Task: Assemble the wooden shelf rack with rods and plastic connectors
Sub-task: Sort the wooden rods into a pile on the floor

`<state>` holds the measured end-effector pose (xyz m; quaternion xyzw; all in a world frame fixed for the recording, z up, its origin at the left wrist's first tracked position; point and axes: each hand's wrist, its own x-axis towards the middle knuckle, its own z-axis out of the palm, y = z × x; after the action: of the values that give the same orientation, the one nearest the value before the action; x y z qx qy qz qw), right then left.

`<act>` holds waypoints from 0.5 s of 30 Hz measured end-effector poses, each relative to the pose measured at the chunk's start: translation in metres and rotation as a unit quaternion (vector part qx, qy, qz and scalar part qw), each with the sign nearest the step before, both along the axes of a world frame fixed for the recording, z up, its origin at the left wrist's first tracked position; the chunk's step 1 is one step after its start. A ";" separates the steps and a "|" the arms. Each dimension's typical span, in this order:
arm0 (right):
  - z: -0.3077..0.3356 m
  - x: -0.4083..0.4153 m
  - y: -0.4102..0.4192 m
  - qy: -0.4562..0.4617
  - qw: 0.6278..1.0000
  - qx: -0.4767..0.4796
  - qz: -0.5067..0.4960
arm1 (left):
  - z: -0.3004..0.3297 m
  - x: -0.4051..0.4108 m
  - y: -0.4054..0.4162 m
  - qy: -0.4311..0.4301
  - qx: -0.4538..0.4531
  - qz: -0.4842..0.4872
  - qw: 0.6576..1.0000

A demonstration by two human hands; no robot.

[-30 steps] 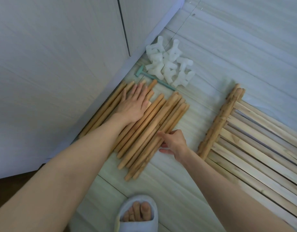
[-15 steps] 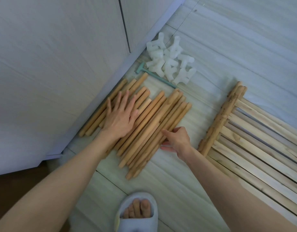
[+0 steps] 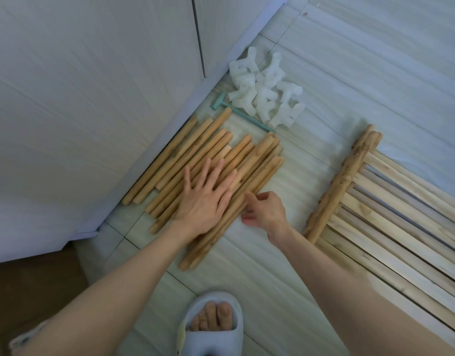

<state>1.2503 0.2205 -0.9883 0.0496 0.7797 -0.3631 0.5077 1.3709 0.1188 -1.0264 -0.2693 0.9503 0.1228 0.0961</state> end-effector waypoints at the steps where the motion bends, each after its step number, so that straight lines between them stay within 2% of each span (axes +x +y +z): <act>1: 0.000 -0.002 0.002 0.022 1.000 0.004 -0.002 | -0.003 0.001 0.002 -0.009 -0.005 -0.002 1.000; 5: 0.002 -0.006 0.008 0.076 0.997 -0.012 0.000 | -0.009 0.001 0.003 -0.048 -0.033 -0.003 0.998; 7: 0.005 -0.006 0.011 0.082 0.996 -0.029 0.009 | -0.008 0.001 0.002 -0.057 -0.012 -0.014 0.998; 9: 0.005 -0.004 0.013 0.096 0.994 -0.041 0.027 | -0.003 0.001 -0.004 -0.049 0.007 -0.022 0.999; 11: 0.004 -0.003 0.014 0.117 0.991 -0.038 0.053 | 0.001 -0.004 -0.016 -0.030 -0.012 -0.019 0.999; 15: 0.004 -0.003 0.013 0.124 0.989 -0.038 0.068 | 0.008 -0.042 -0.059 -0.018 -0.019 0.022 0.999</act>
<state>1.2474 0.2339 -0.9847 -0.0686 0.8238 -0.3608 0.4317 1.3286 0.0595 -1.0184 -0.2939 0.9445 0.1014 0.1057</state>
